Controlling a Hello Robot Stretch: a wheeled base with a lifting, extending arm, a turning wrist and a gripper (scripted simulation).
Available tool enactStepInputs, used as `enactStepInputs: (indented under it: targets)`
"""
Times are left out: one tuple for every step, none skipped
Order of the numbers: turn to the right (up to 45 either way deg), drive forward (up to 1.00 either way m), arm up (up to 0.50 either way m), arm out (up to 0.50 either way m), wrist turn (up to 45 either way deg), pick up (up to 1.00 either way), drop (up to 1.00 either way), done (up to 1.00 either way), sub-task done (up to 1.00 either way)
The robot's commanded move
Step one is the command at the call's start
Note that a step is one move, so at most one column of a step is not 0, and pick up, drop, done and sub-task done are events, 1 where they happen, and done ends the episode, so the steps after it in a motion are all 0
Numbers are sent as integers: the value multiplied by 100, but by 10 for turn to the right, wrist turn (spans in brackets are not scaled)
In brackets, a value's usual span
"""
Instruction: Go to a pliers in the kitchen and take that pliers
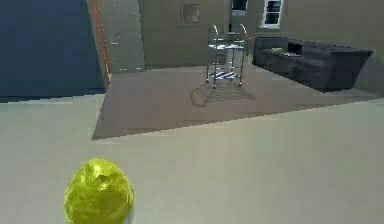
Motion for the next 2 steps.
enactStepInputs:
  targets:
    - [450, 0, 0, 0, 0, 0, 0, 0, 0]
    - [240, 0, 0, 0, 0, 0, 0, 0, 0]
